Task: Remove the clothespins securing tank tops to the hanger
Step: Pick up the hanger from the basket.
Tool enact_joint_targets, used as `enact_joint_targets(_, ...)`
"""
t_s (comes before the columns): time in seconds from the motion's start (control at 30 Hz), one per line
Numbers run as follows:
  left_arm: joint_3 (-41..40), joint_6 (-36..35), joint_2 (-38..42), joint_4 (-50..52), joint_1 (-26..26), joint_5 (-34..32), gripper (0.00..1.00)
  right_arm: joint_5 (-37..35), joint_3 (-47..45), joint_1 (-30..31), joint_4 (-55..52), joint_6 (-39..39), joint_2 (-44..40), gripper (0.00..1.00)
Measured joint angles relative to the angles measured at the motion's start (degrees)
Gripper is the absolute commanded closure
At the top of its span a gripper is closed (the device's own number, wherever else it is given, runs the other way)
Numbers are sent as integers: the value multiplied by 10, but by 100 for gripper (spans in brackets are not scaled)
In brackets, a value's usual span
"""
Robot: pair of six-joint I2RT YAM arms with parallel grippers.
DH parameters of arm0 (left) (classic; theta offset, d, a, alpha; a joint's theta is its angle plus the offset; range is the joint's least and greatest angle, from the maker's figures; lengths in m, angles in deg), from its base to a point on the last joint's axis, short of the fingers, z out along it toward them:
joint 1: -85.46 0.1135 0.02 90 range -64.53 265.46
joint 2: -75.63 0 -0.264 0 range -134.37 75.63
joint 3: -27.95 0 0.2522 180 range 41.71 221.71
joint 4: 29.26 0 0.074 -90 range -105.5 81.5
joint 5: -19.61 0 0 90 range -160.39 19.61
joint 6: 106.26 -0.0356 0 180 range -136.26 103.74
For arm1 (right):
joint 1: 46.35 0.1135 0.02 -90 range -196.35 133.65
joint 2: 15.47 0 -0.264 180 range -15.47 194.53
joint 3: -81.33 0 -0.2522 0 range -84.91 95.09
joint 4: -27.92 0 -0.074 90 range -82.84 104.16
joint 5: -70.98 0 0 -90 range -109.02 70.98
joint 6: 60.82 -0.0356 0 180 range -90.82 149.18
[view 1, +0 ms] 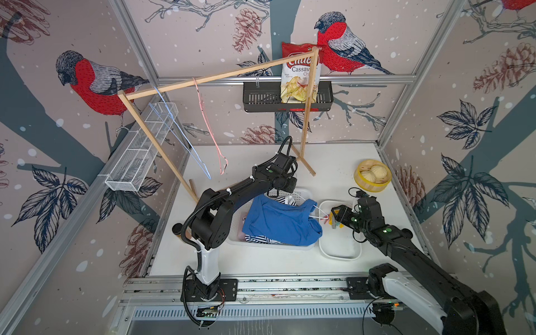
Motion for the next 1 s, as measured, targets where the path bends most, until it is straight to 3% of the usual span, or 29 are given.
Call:
enact_joint_targets(0.17, 0, 0, 0, -4, -1, -5, 100, 0, 6, 0, -2, -1, -10, 42)
enact_joint_targets(0.37, -7, 1, 12, -8, -7, -14, 100, 1, 22, 0, -2, -3, -10, 43)
enact_joint_targets(0.57, -11, 4, 80, -8, -20, -59, 100, 17, 46, 10, 3, -9, -50, 42)
enact_joint_targets(0.73, -16, 5, 171, -23, -49, -124, 100, 20, 77, 44, 36, 1, -118, 40)
enact_joint_targets(1.0, -75, -16, 314, -92, -133, -284, 100, 19, 128, 138, 94, 54, -179, 31)
